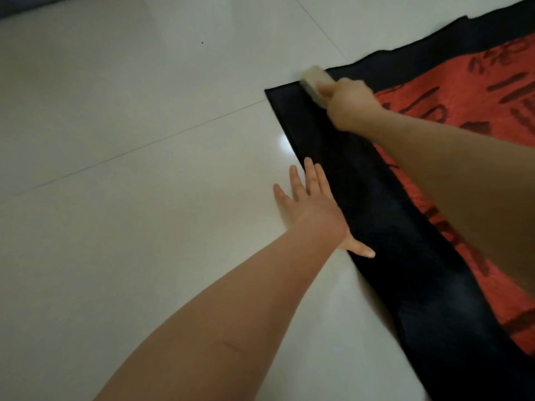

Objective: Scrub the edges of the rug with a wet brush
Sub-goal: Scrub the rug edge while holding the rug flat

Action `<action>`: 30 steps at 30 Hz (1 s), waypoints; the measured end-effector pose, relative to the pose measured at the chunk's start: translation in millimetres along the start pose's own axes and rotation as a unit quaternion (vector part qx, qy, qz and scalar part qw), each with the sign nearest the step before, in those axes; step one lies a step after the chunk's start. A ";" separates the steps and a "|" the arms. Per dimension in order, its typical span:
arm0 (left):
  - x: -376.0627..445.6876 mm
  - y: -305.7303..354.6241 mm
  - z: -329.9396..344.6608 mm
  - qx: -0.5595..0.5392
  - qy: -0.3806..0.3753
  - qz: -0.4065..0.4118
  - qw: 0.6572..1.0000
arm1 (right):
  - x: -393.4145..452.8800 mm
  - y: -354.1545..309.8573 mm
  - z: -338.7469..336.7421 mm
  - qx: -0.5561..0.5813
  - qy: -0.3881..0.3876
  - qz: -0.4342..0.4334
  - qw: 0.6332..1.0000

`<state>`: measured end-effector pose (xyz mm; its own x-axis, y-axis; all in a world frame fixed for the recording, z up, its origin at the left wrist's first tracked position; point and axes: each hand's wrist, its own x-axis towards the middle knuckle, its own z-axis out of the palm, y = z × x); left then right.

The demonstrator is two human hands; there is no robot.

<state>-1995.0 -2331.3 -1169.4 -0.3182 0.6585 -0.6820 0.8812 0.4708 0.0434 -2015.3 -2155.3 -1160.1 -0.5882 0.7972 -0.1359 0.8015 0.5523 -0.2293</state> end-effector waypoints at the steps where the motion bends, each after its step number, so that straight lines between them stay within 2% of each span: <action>1: 0.3 0.9 -0.2 0.000 -0.002 -0.001 1.000 | 0.7 8.4 0.5 0.002 0.022 0.064 0.998; 2: 1.3 0.4 -0.8 0.001 -0.004 -0.002 1.000 | -7.2 6.2 6.0 -0.003 0.034 0.083 0.996; 3: 1.9 0.8 -1.4 0.003 -0.007 -0.002 1.000 | -16.3 -4.5 17.0 0.011 0.033 0.042 0.998; 5: 3.3 1.1 -1.5 0.007 -0.012 -0.003 1.000 | -41.6 -31.5 28.2 0.059 -0.016 -0.098 0.993; 7: 2.7 -0.4 1.3 0.008 -0.010 0.004 1.000 | -45.8 -31.2 23.5 0.057 -0.067 -0.167 0.982; 8: 2.2 -0.8 3.0 0.003 -0.001 0.004 1.000 | -39.7 -21.4 15.5 0.041 -0.056 -0.148 0.987; 11: 1.7 -1.1 0.8 -0.004 0.012 0.002 1.000 | -44.7 -3.4 8.5 0.016 -0.004 -0.016 1.000; 12: -0.2 -0.8 -1.0 0.006 0.007 0.006 1.000 | -62.5 -14.8 11.1 0.014 -0.015 -0.014 1.000; 15: -11.7 -1.0 6.6 0.070 0.030 0.048 0.996 | -116.4 -56.5 26.8 0.100 -0.117 -0.146 0.977; 16: -17.1 -3.6 12.8 0.088 0.047 0.050 0.994 | -123.1 -58.0 24.9 0.133 -0.104 -0.161 0.972; 17: -22.2 -7.3 16.3 0.081 0.055 0.047 0.994 | -119.3 -50.5 19.0 0.178 -0.055 -0.141 0.972; 18: -25.0 -13.1 15.2 0.045 0.054 0.043 0.997 | -109.8 -36.2 14.9 0.225 0.005 -0.105 0.969; 20: -27.5 -28.7 2.9 -0.053 0.084 0.046 0.994 | -99.7 -4.8 9.4 0.228 0.067 -0.024 0.971; 23: -6.5 -51.9 -26.4 -0.160 0.283 0.037 0.945 | -100.0 31.8 12.5 0.177 0.051 0.073 0.980; 24: 5.5 -56.5 -33.7 -0.206 0.314 0.037 0.926 | -100.2 36.5 11.9 0.176 0.061 0.102 0.977; 25: 18.6 -58.8 -38.4 -0.246 0.320 0.046 0.914 | -99.2 38.8 12.5 0.180 0.069 0.144 0.971; 27: 44.8 -59.5 -41.1 -0.251 0.298 0.077 0.918 | -103.0 36.3 21.2 0.166 0.082 0.191 0.964; 28: 56.2 -61.9 -39.6 -0.235 0.278 0.088 0.927 | -108.6 29.3 28.7 0.147 0.080 0.154 0.974; 30: 71.4 -68.8 -36.0 -0.220 0.249 0.088 0.939 | -127.7 16.0 43.2 0.124 0.033 -0.004 0.992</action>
<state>-2091.0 -2295.6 -1194.9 -0.4022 0.8897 -0.2158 0.7402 0.4548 0.4953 -1932.1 -2258.8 -1188.0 -0.5800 0.8114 -0.0722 0.7407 0.4884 -0.4613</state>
